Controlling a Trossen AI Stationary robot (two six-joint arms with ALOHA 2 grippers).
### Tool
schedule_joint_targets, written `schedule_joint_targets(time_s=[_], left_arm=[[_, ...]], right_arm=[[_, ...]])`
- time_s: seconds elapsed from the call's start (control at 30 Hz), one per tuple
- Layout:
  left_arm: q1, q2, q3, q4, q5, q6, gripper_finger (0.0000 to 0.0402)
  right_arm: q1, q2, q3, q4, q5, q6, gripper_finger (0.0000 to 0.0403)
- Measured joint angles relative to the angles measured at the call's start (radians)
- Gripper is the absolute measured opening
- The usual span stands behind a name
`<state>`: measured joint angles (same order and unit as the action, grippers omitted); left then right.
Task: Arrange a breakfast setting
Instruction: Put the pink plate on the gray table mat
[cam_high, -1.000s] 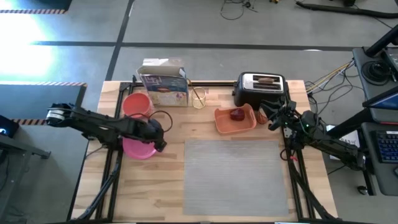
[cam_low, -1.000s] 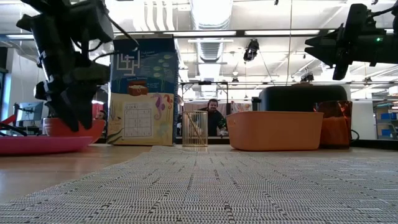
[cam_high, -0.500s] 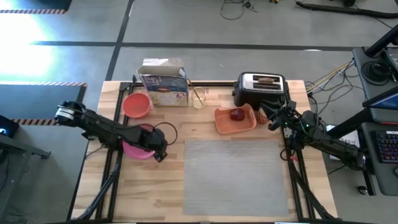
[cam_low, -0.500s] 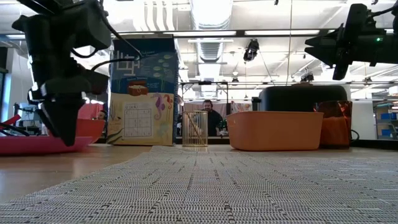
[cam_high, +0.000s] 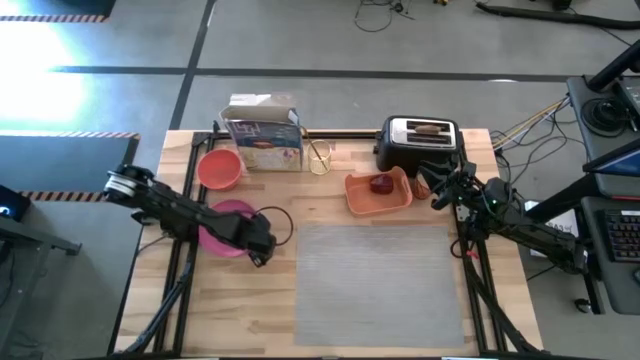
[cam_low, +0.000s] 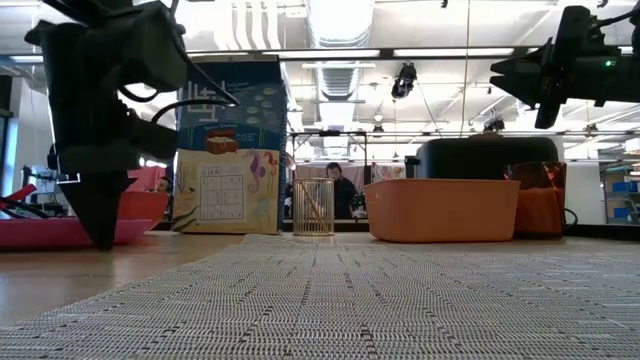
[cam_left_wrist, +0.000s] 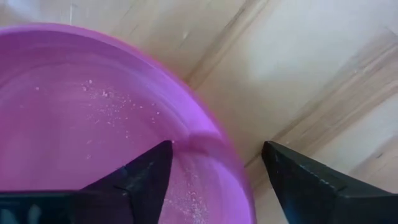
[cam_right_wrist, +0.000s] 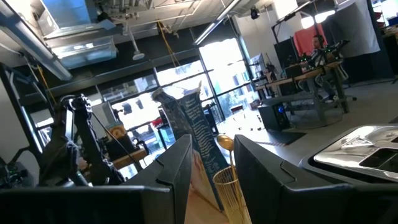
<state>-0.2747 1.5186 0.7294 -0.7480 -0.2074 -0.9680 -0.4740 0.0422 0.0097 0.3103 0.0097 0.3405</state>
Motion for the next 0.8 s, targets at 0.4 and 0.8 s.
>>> schedule_joint_targets(time_s=[0.4,0.8], left_arm=[[0.0,0.004,0.056,-0.045,-0.008,0.016,0.0111],[0.001,0.003,0.041,-0.026,0.018,-0.004,0.0058]], right_arm=[[0.0,0.0,0.0,0.0,0.0,0.0,0.0111],[0.0,0.0,0.0,0.0,0.0,0.0,0.0112]])
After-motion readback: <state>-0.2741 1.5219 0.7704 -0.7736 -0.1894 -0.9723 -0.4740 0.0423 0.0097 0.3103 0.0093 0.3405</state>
